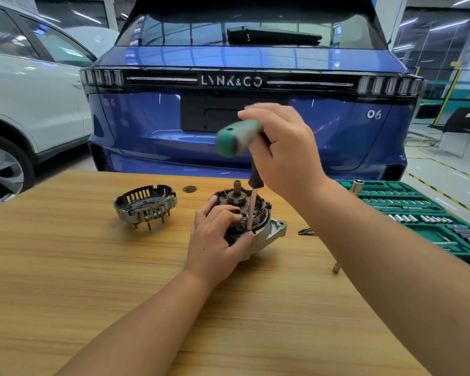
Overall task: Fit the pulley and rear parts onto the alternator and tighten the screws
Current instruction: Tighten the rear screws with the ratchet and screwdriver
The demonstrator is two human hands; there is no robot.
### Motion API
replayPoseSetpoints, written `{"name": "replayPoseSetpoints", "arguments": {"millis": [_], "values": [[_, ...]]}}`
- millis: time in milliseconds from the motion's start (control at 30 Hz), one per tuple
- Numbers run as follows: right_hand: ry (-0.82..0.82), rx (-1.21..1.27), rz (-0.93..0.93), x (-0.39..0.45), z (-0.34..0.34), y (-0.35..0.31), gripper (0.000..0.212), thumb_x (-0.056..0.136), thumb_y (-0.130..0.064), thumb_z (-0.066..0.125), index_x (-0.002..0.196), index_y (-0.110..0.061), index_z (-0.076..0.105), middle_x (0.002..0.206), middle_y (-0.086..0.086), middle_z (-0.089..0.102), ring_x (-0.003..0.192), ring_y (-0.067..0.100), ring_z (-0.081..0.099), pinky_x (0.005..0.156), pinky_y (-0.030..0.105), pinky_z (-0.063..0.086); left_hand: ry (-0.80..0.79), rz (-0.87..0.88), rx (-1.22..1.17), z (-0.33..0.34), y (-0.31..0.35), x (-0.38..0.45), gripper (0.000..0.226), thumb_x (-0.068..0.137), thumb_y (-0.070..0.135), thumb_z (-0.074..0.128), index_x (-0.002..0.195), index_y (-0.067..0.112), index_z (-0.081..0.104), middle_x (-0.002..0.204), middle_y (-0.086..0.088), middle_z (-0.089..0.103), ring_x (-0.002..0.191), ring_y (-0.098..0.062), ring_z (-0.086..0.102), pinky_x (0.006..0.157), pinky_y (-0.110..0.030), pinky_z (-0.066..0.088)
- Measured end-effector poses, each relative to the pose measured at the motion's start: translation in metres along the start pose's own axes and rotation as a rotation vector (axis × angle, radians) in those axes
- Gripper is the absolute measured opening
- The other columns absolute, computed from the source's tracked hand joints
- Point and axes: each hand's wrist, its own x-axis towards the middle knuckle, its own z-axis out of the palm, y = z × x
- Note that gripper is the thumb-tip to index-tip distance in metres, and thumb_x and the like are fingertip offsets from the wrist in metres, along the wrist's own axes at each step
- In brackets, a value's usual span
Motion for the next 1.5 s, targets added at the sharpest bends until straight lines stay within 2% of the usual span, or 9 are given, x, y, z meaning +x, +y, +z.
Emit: {"name": "replayPoseSetpoints", "arguments": {"millis": [233, 433, 533, 733, 900, 1067, 1200, 1300, 1500], "values": [[-0.363, -0.076, -0.072, 0.016, -0.013, -0.008, 0.049, 0.106, -0.040, 0.036, 0.141, -0.014, 0.057, 0.106, 0.007, 0.061, 0.095, 0.026, 0.056, 0.078, 0.036, 0.043, 0.011, 0.004, 0.003, 0.001, 0.001, -0.001, 0.028, 0.085, 0.038, 0.068, 0.106, 0.020, 0.066, 0.129, 0.010, 0.060, 0.146, -0.013, 0.019, 0.115, -0.044, 0.020], [-0.608, -0.231, 0.130, 0.049, -0.016, -0.020, 0.038, 0.106, -0.034, 0.041, 0.073, -0.022, 0.054, 0.066, -0.001, 0.052, 0.063, 0.019, 0.045, 0.058, 0.035, 0.037, 0.016, 0.009, 0.009, 0.002, 0.001, -0.001, 0.033, 0.083, 0.044, 0.063, 0.106, 0.020, 0.066, 0.128, 0.013, 0.059, 0.143, -0.007, 0.017, 0.113, -0.038, 0.018], [-0.705, -0.198, 0.426, 0.066, -0.022, -0.023, 0.032, 0.101, -0.026, 0.044, 0.075, -0.014, 0.058, 0.080, 0.013, 0.071, 0.056, 0.020, 0.051, 0.053, 0.029, 0.038, 0.009, 0.008, 0.014, 0.001, 0.001, -0.002, 0.034, 0.083, 0.045, 0.063, 0.107, 0.020, 0.066, 0.129, 0.012, 0.060, 0.144, -0.008, 0.017, 0.114, -0.039, 0.019], [-0.467, 0.759, 1.224, 0.057, -0.028, -0.019, 0.015, 0.098, -0.021, 0.050, 0.098, -0.011, 0.060, 0.079, 0.002, 0.075, 0.078, 0.024, 0.077, 0.083, 0.044, 0.049, 0.007, 0.011, 0.029, 0.001, 0.001, 0.000, 0.035, 0.083, 0.045, 0.063, 0.108, 0.021, 0.066, 0.125, 0.021, 0.053, 0.144, -0.008, 0.018, 0.113, -0.040, 0.021], [-0.085, 1.222, 1.427, 0.039, -0.017, -0.011, 0.013, 0.096, -0.024, 0.055, 0.103, -0.015, 0.060, 0.080, -0.005, 0.074, 0.078, 0.017, 0.069, 0.100, 0.051, 0.040, 0.014, 0.018, 0.014, 0.001, -0.001, 0.000, 0.033, 0.083, 0.043, 0.065, 0.106, 0.020, 0.067, 0.124, 0.022, 0.052, 0.145, -0.010, 0.019, 0.114, -0.042, 0.024], [0.198, 1.165, 1.106, 0.015, -0.005, -0.008, 0.005, 0.100, -0.026, 0.060, 0.097, -0.024, 0.063, 0.089, -0.002, 0.074, 0.087, 0.013, 0.067, 0.091, 0.038, 0.055, 0.006, 0.016, 0.016, 0.001, -0.002, 0.000, 0.035, 0.083, 0.047, 0.063, 0.107, 0.022, 0.066, 0.126, 0.021, 0.053, 0.143, -0.006, 0.016, 0.115, -0.047, 0.026], [0.086, 0.478, 0.490, -0.001, -0.005, -0.001, 0.016, 0.101, -0.019, 0.060, 0.113, -0.024, 0.068, 0.107, -0.011, 0.069, 0.101, 0.000, 0.063, 0.091, 0.022, 0.052, 0.008, 0.017, 0.017, 0.002, -0.002, 0.001, 0.033, 0.083, 0.046, 0.064, 0.107, 0.022, 0.066, 0.125, 0.022, 0.052, 0.143, -0.006, 0.017, 0.115, -0.047, 0.025], [-0.012, 0.117, 0.132, -0.001, -0.007, 0.006, 0.023, 0.097, -0.007, 0.060, 0.117, -0.009, 0.071, 0.122, 0.003, 0.067, 0.115, 0.023, 0.059, 0.099, 0.034, 0.047, 0.009, 0.012, 0.011, 0.002, -0.002, 0.000, 0.032, 0.083, 0.043, 0.065, 0.107, 0.022, 0.066, 0.124, 0.021, 0.053, 0.143, -0.007, 0.018, 0.115, -0.048, 0.026], [-0.398, -0.090, -0.027, 0.015, -0.017, 0.000, 0.055, 0.104, -0.045, 0.031, 0.148, -0.015, 0.048, 0.112, 0.000, 0.058, 0.105, 0.026, 0.053, 0.086, 0.042, 0.045, 0.008, 0.004, 0.005, 0.002, -0.001, -0.001, 0.032, 0.083, 0.043, 0.065, 0.106, 0.022, 0.066, 0.128, 0.013, 0.059, 0.146, -0.011, 0.019, 0.116, -0.050, 0.025]]}}
